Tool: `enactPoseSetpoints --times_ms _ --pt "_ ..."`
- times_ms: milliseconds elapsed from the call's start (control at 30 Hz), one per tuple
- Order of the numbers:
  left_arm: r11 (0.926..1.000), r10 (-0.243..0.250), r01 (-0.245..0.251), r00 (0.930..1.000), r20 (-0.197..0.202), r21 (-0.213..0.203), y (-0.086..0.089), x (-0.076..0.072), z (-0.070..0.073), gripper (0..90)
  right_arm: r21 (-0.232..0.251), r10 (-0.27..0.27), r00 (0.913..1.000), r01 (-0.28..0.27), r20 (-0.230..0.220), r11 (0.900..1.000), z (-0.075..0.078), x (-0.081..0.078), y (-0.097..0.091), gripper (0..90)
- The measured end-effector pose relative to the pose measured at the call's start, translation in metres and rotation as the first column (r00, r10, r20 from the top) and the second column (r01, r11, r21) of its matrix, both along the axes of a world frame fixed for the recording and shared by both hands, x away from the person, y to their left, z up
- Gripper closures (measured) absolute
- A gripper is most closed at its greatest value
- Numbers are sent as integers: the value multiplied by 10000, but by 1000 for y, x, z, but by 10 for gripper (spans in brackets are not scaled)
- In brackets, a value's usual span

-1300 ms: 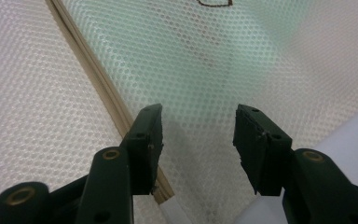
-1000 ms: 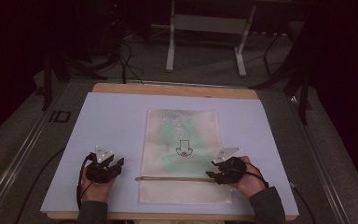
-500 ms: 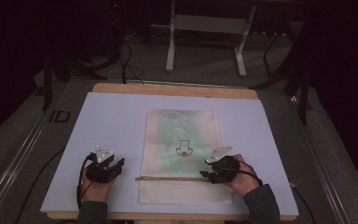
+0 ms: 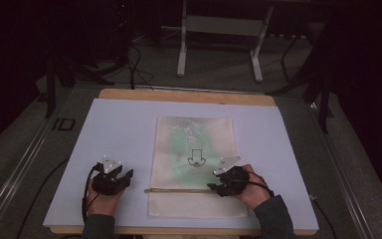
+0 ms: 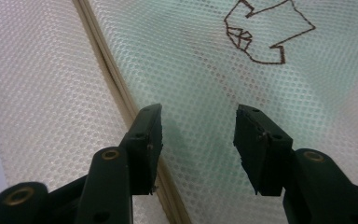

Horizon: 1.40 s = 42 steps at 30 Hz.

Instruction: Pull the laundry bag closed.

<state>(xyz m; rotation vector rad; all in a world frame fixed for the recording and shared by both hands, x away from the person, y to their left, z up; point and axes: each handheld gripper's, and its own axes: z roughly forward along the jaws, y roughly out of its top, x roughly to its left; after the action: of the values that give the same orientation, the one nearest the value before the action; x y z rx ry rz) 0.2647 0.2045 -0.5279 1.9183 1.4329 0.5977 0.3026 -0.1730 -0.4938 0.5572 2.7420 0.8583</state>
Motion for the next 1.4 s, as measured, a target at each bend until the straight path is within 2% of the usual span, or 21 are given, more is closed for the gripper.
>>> enactPoseSetpoints --times_ms 1400 --pt "9999 -78 78 9999 -69 -99 1 1 0 546 -74 959 9954 -958 23 9954 3 -6 39 517"
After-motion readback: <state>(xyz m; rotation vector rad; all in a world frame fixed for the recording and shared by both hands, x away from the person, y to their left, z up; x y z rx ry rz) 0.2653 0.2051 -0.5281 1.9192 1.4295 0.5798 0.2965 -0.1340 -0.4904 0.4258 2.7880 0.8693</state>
